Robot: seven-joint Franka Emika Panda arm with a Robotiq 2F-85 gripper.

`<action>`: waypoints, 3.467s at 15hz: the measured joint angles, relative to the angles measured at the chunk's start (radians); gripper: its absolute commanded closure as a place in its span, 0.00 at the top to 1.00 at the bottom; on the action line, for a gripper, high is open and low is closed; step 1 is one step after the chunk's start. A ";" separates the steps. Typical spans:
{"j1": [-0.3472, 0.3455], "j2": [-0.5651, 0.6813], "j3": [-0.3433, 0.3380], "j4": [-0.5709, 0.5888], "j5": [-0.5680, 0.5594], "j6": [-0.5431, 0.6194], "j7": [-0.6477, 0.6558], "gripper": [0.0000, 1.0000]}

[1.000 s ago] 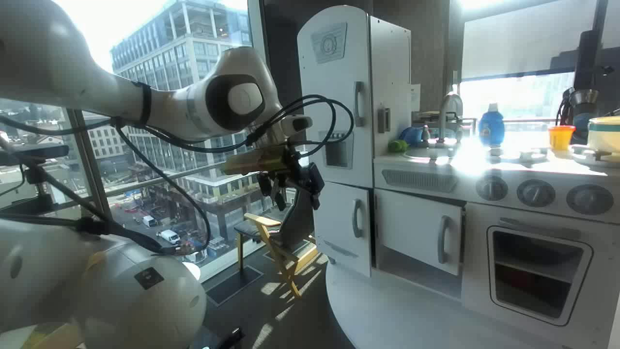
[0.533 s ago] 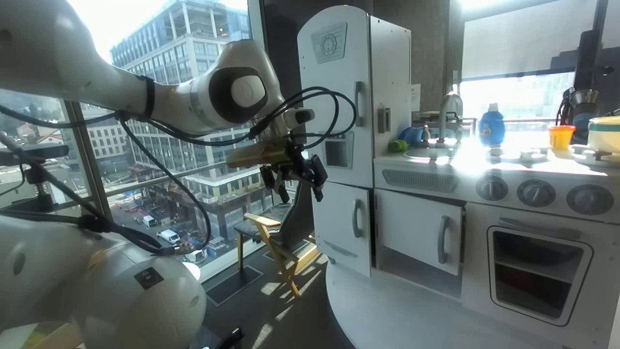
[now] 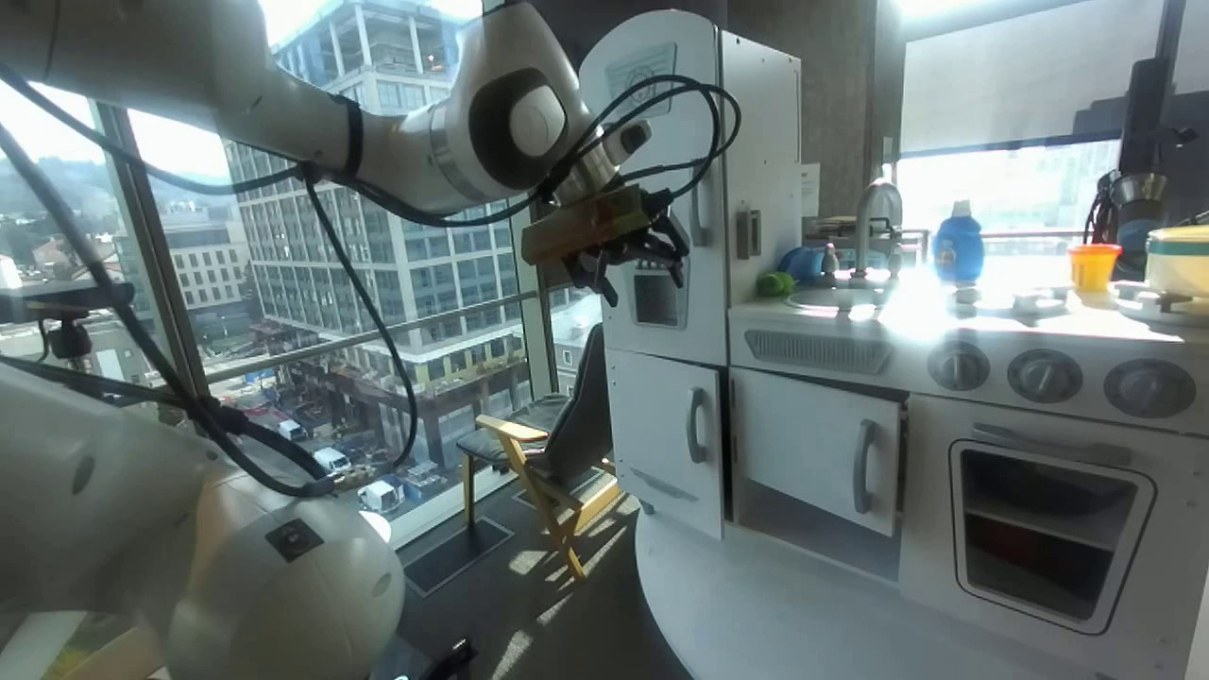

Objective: Open the cabinet and oven doors.

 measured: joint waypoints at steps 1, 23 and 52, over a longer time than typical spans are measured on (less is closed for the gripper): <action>0.007 0.032 -0.008 0.024 -0.001 0.052 -0.026 1.00; -0.132 0.311 0.163 0.288 -0.238 0.329 0.151 0.66; -0.151 -0.067 0.073 0.289 -0.290 -0.494 0.322 1.00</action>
